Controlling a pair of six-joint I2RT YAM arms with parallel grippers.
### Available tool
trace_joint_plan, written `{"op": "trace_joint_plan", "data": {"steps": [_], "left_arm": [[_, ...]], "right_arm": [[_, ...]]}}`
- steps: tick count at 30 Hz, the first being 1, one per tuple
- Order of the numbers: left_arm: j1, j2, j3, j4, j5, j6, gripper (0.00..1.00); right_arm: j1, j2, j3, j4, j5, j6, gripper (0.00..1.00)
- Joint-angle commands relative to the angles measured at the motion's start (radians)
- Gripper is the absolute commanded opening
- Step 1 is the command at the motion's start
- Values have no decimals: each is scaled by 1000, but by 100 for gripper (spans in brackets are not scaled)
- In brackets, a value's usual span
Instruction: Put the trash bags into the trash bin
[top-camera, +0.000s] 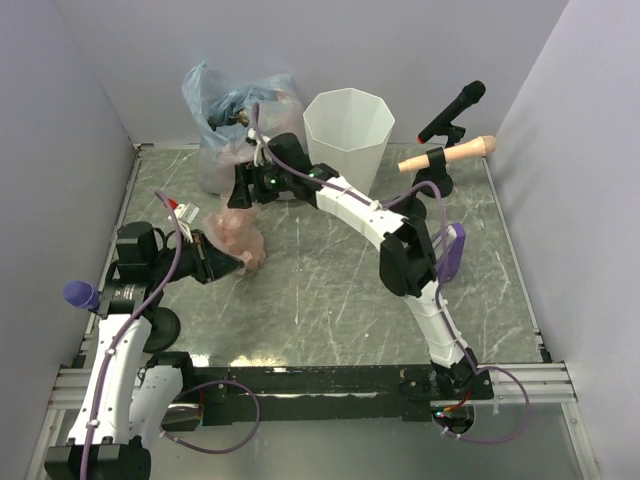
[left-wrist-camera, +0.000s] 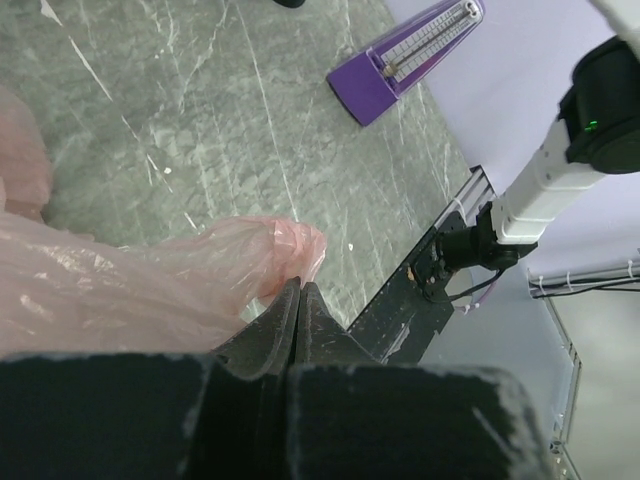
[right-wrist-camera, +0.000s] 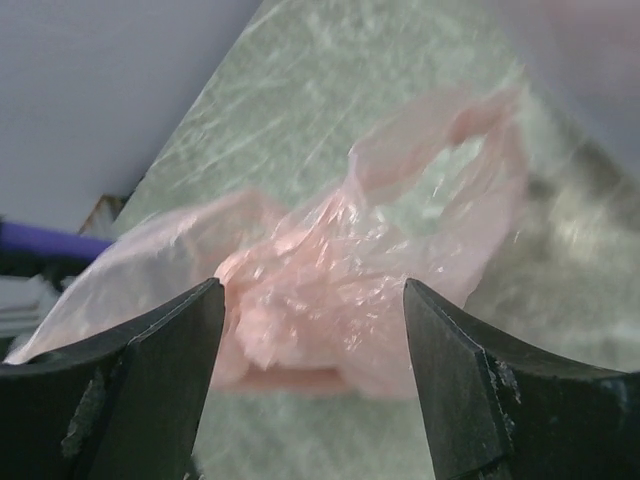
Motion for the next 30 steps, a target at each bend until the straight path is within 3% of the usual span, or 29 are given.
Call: {"op": "trace_joint_plan", "data": {"steps": [1, 4, 11, 14, 17, 21, 23, 24, 27, 30], "left_arm": [[-3, 10, 10, 6, 38, 17, 1], [-3, 22, 18, 3, 39, 20, 1], [-3, 53, 65, 0, 21, 41, 1], [-3, 58, 72, -8, 12, 44, 1], [-3, 55, 75, -17, 0, 46, 1], [-3, 44, 88, -49, -8, 61, 1], [-3, 36, 84, -55, -1, 61, 1], [-5, 35, 82, -55, 1, 60, 1], [-3, 30, 102, -69, 0, 73, 1], [-3, 33, 163, -155, -16, 110, 1]], "right_arm": [[31, 80, 139, 96, 94, -122, 82], [51, 143, 217, 96, 102, -217, 86], [71, 169, 147, 27, -73, -233, 87], [73, 168, 84, 42, -160, -168, 70], [70, 155, 49, 97, -301, -108, 63], [64, 97, 30, 47, -245, -197, 44], [47, 54, -12, 39, -234, -214, 41], [31, 27, -48, 50, -248, -214, 44], [21, -27, -75, 7, -234, -269, 73], [24, -53, -127, -56, -127, -294, 85]]}}
